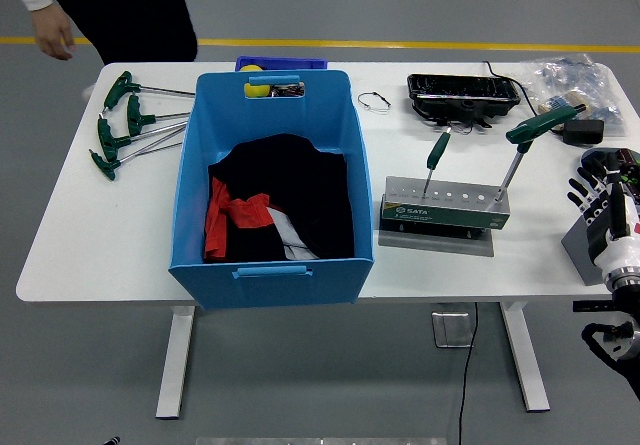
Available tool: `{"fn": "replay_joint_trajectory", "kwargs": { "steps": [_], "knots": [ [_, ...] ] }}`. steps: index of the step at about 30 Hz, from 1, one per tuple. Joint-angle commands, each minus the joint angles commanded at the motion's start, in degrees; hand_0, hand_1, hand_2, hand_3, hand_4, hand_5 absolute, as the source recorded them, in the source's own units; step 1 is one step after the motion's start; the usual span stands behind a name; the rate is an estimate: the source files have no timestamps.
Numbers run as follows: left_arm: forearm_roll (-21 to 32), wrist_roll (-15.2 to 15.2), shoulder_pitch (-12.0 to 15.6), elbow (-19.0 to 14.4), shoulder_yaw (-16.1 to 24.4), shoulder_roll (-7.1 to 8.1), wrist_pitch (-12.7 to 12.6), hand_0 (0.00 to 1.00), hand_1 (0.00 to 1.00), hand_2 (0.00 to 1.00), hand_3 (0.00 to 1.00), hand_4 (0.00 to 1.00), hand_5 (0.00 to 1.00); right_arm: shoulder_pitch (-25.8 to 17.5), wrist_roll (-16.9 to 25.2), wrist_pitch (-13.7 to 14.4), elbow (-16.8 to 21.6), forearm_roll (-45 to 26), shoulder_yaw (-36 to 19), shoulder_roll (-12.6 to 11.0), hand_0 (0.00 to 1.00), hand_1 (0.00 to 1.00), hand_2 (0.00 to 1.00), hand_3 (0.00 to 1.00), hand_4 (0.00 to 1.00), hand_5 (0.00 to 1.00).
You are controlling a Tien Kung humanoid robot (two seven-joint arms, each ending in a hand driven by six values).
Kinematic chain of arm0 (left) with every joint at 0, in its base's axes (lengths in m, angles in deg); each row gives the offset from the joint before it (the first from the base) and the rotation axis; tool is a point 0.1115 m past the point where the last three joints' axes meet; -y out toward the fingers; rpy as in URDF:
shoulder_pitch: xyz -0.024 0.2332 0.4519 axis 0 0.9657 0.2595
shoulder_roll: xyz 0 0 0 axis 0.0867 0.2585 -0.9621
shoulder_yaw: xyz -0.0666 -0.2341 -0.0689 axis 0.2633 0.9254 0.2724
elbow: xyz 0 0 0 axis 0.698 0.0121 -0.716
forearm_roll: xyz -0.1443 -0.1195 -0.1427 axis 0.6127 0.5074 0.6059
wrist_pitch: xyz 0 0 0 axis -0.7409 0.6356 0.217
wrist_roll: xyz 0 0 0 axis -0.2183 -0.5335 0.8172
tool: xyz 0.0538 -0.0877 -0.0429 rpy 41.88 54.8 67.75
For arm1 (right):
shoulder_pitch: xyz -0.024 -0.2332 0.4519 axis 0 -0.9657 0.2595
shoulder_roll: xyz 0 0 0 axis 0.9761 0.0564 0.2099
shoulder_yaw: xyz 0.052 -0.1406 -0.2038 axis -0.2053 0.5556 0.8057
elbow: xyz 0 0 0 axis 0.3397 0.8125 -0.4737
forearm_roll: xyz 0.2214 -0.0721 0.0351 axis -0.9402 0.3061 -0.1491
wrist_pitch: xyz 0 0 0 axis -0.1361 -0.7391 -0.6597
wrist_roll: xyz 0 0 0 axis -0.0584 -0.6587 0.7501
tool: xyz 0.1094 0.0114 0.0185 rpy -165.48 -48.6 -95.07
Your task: Lift tool from toolbox,place it in box,lift tool from toolbox,place it in box
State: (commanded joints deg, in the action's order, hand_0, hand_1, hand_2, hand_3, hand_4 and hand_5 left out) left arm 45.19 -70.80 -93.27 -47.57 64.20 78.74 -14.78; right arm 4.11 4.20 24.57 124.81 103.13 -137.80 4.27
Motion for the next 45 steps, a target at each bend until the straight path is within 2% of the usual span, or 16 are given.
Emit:
{"fn": "replay_joint_trajectory", "kwargs": {
  "steps": [7,20,45],
  "knots": [
    [0.6,0.3,0.2,0.0,-1.0,0.08,-0.1,0.907,0.942,0.941,0.651,0.756,0.533,0.0,0.0,0.0,0.0,0.0,0.1,-0.1,0.903,0.838,0.873,0.912,0.998,0.952],
    [5.3,1.7,0.1,0.0,-6.0,0.38,0.0,0.915,0.951,0.944,0.657,0.764,0.543,0.4,-0.1,0.0,0.2,0.0,0.0,-0.6,0.903,0.838,0.873,0.912,0.998,0.954],
    [5.2,1.8,-0.3,0.0,-6.0,0.31,-0.2,0.915,0.950,0.944,0.657,0.769,0.544,3.2,-0.2,0.3,0.1,-0.9,0.5,-2.6,0.903,0.838,0.874,0.912,0.998,0.954]
  ]
}}
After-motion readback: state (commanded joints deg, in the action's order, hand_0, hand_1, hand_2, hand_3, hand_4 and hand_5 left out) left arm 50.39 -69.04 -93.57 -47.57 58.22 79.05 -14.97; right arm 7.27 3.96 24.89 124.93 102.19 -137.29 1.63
